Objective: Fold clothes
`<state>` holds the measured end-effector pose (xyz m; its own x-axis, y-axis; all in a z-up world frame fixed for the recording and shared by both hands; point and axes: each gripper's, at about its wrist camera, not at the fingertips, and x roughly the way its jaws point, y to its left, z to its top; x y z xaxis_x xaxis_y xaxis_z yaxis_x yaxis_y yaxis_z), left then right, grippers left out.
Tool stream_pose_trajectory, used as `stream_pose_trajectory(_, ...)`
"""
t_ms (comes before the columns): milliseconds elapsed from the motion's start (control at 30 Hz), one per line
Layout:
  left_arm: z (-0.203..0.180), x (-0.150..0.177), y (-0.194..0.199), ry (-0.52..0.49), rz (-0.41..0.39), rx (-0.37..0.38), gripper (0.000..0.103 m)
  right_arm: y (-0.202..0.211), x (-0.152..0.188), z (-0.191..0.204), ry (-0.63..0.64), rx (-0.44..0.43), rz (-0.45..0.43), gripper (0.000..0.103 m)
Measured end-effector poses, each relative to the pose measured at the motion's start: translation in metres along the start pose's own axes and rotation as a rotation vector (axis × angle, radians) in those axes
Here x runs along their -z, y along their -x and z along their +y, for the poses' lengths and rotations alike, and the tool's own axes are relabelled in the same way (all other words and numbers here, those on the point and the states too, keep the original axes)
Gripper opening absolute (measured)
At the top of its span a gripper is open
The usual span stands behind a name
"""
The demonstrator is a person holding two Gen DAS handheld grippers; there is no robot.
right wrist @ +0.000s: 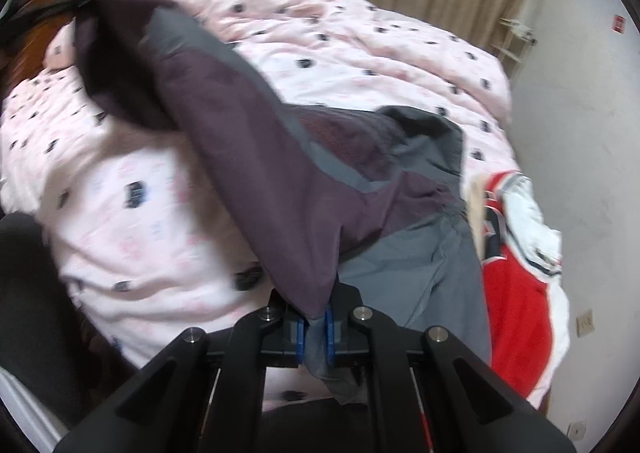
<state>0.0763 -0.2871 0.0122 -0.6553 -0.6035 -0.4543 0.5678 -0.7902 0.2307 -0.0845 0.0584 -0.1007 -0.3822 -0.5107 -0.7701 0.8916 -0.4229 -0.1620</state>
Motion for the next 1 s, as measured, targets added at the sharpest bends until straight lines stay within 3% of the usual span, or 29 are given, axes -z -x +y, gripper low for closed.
stream_pose_trajectory(200,0.007,-0.026,-0.027,-0.049,-0.033,-0.067,0.004,0.005,0.000,0.048,0.085,-0.121,-0.014,0.008)
stream_pose_trajectory(500,0.011,-0.066,-0.069,-0.065,-0.073,-0.059,0.004,0.000,-0.020,0.137,0.162,-0.345,-0.037,0.008)
stream_pose_trajectory(667,0.014,-0.078,-0.091,-0.101,-0.073,-0.072,0.009,-0.009,-0.037,0.185,0.197,-0.469,-0.051,0.008)
stream_pose_trajectory(733,0.016,-0.070,-0.104,-0.123,-0.038,-0.085,0.015,-0.019,-0.047,0.204,0.194,-0.523,-0.045,0.008)
stream_pose_trajectory(833,0.032,-0.049,-0.114,-0.106,0.012,-0.072,0.036,-0.040,-0.058,0.233,0.195,-0.574,-0.015,0.008)
stream_pose_trajectory(900,0.048,-0.035,-0.114,-0.058,0.039,-0.056,0.057,-0.051,-0.060,0.252,0.225,-0.558,-0.001,0.009)
stream_pose_trajectory(1000,0.072,-0.014,-0.112,0.013,0.079,-0.034,0.063,-0.063,-0.058,0.268,0.242,-0.546,0.001,0.020)
